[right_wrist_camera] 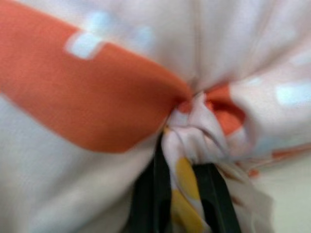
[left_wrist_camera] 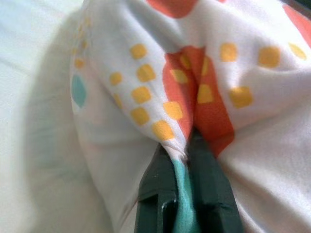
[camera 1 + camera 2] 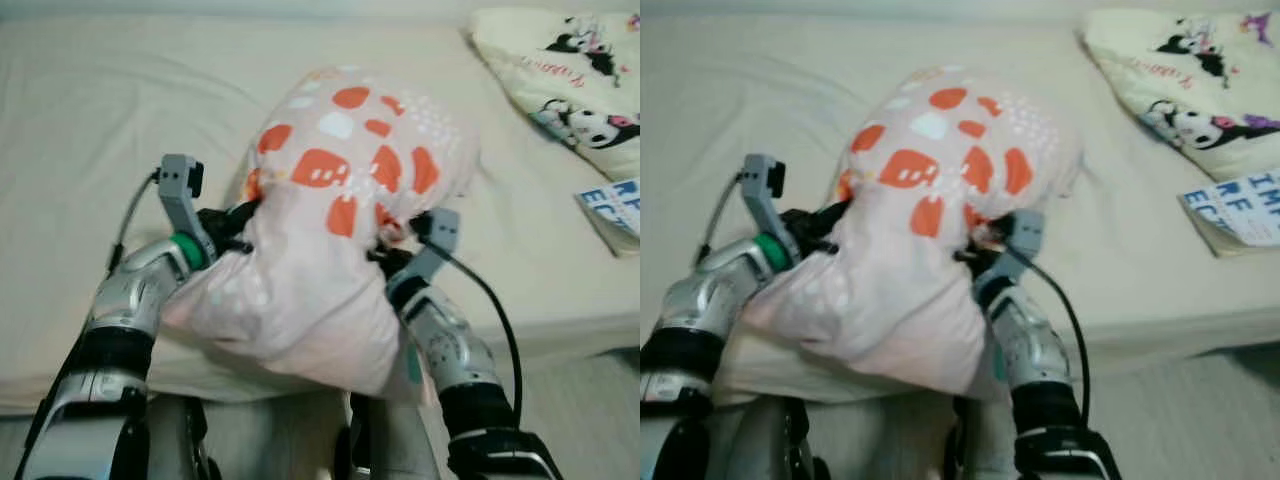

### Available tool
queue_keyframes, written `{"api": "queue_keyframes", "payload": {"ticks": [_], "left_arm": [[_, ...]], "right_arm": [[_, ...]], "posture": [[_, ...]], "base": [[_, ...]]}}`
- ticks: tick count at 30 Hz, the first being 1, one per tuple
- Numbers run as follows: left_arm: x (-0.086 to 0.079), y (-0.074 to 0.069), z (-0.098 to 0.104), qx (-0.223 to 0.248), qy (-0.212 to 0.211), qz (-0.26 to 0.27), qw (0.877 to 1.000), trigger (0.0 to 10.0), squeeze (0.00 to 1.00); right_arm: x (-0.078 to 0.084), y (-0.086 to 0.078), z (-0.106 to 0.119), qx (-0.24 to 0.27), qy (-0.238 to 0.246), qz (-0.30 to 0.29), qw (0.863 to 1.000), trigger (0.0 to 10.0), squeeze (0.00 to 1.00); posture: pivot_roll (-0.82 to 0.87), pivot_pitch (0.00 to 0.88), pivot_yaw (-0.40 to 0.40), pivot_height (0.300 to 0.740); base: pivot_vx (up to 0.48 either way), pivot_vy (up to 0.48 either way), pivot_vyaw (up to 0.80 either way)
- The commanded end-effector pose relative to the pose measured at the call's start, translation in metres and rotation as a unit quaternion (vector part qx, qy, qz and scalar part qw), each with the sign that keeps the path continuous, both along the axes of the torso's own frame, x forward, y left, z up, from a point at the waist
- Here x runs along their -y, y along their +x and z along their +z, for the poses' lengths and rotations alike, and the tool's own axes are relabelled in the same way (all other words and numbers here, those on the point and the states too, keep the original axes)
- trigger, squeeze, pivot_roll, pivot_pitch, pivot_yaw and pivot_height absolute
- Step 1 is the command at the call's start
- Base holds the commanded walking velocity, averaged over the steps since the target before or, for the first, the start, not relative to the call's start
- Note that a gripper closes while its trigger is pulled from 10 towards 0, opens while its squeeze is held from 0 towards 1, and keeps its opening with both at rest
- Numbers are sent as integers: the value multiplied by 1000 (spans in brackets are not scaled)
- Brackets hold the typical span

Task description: Clean up the room

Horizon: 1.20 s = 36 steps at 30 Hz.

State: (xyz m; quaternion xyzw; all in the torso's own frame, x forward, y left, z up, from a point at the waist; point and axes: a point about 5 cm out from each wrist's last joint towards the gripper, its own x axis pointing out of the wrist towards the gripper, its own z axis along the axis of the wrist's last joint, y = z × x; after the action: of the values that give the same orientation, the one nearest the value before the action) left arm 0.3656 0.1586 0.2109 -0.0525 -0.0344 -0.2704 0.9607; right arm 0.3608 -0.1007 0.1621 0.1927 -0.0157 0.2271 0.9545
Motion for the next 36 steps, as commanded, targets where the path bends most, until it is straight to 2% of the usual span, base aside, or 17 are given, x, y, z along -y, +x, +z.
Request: {"api": "queue_keyframes", "payload": {"ticks": [1,6,8,11,12,13,14,15,16,17,18,19,23,25,30,34,36], "left_arm": [[20,-12,14,55,38,-24,998,0,0],[12,-32,37,142,85,30,986,0,0],[-8,-51,68,243,143,124,951,0,0],[-18,-57,82,283,170,165,929,0,0],[-30,-65,97,319,201,227,898,0,0],[-30,-65,97,319,201,227,898,0,0],[-42,-74,111,351,226,285,863,0,0],[-42,-74,111,351,226,285,863,0,0],[-59,-86,120,373,257,356,817,0,0],[-59,-86,120,373,257,356,817,0,0],[-78,-99,121,374,276,431,773,0,0],[-96,-110,113,351,285,495,742,0,0],[-115,-118,96,309,285,550,722,0,0],[-166,-128,43,164,253,655,693,0,0],[-189,-134,15,90,227,695,676,0,0],[-261,-161,-62,-118,124,771,613,0,0],[-273,-169,-70,-147,105,783,595,0,0]], "right_arm": [[-44,-9,17,57,-13,102,993,0,0],[-72,-12,37,109,-11,150,983,0,0],[-104,-14,65,161,-5,196,967,0,0],[-116,-15,78,182,-1,212,960,0,0],[-129,-18,92,206,1,229,951,0,0],[-129,-18,92,206,1,229,951,0,0],[-140,-21,105,228,4,243,943,0,0],[-140,-21,105,228,4,243,943,0,0],[-151,-24,118,251,6,256,933,0,0],[-151,-24,118,251,6,256,933,0,0],[-160,-29,130,273,8,264,925,0,0],[-169,-33,136,289,6,271,918,0,0],[-177,-38,135,294,2,279,914,0,0],[-196,-47,103,256,-27,317,913,0,0],[-204,-53,84,230,-43,339,911,0,0],[-205,-83,7,139,-76,410,898,0,0],[-194,-84,-12,112,-80,403,905,0,0]], "posture": [[23,212,20,570],[61,205,2,570],[89,203,-16,570],[104,202,-29,570],[110,202,-34,570],[110,202,-34,570],[116,199,-41,570],[116,199,-41,570],[126,198,-50,570],[126,198,-50,570],[128,198,-55,570],[129,199,-65,570],[129,199,-65,570],[131,193,-79,570],[132,193,-79,570],[96,190,-70,570],[86,192,-62,570]], "base": [[0,0,0],[0,0,0],[0,0,0],[0,0,0],[0,0,0],[0,0,0],[0,0,0],[0,0,0],[0,0,0],[0,0,0],[0,0,0],[0,0,0],[0,0,0],[0,0,0],[0,0,0],[0,0,0],[0,0,0]]}}
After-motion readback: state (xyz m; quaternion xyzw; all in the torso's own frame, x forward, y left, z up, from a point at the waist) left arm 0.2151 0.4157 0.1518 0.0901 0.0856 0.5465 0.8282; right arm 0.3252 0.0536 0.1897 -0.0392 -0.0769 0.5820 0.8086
